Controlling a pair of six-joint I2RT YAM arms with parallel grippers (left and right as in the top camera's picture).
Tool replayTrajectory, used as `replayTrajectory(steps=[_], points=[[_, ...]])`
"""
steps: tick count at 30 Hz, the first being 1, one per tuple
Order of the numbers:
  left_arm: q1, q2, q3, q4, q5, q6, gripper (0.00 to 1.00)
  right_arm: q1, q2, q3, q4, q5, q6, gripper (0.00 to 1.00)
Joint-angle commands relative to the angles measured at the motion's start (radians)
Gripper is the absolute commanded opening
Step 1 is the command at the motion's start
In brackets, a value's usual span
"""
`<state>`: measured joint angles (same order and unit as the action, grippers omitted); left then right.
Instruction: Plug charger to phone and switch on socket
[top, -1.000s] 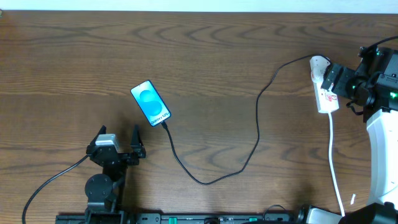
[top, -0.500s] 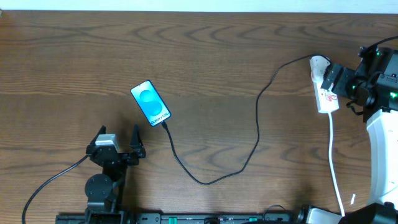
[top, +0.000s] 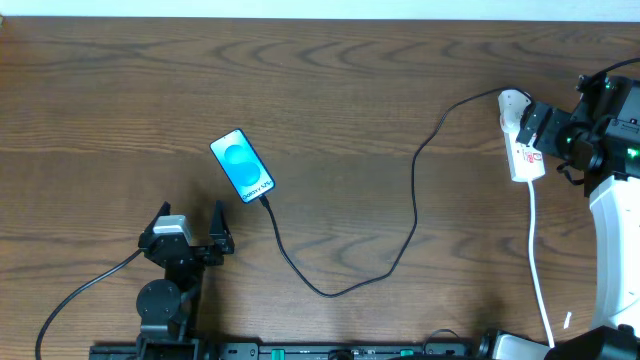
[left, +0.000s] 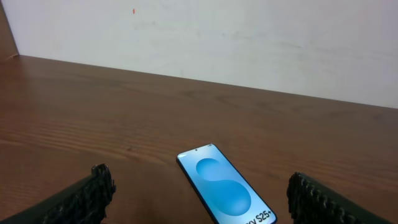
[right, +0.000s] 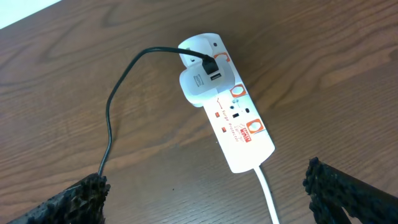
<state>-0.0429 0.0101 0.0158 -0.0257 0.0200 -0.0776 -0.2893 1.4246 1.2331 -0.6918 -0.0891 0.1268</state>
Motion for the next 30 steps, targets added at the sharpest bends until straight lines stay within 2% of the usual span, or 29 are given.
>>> replayTrajectory(steps=[1, 30], points=[[0.003, -0.009, -0.012, -0.049, -0.032, 0.007, 0.91, 0.002, -0.005, -0.003, -0.001, 0.001, 0.015, 0.99], [-0.002, -0.009, -0.012, -0.048, -0.017, 0.036, 0.91, 0.002, -0.005, -0.003, 0.0, 0.001, 0.015, 0.99]])
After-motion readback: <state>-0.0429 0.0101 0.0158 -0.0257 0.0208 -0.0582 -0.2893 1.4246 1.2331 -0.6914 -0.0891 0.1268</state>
